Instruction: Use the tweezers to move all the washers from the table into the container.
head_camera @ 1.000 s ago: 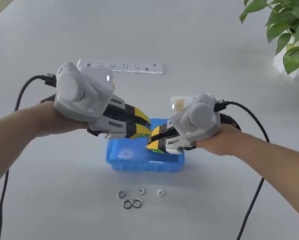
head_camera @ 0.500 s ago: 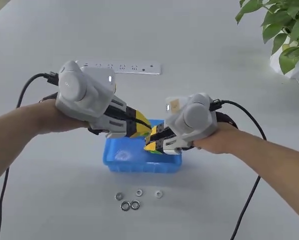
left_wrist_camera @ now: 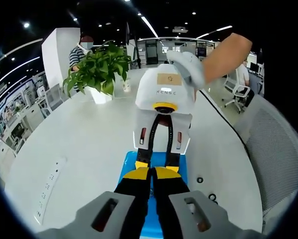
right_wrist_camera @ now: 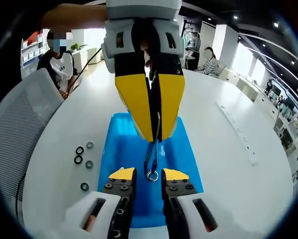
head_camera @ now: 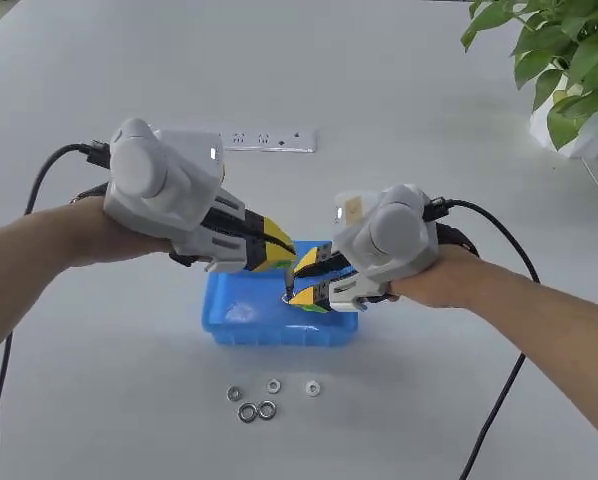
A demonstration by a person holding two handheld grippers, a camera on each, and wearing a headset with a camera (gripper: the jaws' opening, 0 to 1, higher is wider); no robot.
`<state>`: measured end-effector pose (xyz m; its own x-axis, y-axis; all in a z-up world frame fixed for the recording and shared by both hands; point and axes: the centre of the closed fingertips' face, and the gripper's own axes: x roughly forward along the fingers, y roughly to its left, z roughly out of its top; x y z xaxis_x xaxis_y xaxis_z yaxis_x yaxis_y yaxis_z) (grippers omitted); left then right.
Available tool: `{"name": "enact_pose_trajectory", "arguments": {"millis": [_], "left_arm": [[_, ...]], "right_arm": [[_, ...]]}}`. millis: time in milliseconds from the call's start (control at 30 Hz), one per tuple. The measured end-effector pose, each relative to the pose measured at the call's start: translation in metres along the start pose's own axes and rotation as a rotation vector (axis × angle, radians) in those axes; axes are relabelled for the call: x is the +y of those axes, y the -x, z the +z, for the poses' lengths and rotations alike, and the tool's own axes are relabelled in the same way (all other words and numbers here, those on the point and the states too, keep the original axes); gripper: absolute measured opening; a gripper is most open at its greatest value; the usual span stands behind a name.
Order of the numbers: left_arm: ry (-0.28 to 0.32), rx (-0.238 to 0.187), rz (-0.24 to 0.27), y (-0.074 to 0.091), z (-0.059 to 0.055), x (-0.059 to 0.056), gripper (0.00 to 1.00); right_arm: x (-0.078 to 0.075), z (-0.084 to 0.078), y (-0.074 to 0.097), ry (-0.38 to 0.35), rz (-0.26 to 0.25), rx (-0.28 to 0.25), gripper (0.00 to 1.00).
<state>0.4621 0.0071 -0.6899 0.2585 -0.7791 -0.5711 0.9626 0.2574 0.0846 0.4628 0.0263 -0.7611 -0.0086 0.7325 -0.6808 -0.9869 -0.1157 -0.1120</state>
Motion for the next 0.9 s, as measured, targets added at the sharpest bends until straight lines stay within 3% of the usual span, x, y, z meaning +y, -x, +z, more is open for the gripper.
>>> {"name": "enact_pose_trajectory", "arguments": {"millis": [367, 633, 900], "left_arm": [[-0.006, 0.0, 0.008, 0.01, 0.01, -0.007, 0.06], [-0.003, -0.008, 0.029, 0.021, 0.022, -0.012, 0.06], [-0.012, -0.009, 0.042, 0.033, 0.035, -0.02, 0.06]], "right_arm": [[0.003, 0.002, 0.025, -0.058, -0.05, -0.021, 0.3], [0.007, 0.007, 0.048, -0.095, -0.098, -0.042, 0.37], [0.016, 0.001, 0.067, -0.138, -0.127, -0.049, 0.49]]}}
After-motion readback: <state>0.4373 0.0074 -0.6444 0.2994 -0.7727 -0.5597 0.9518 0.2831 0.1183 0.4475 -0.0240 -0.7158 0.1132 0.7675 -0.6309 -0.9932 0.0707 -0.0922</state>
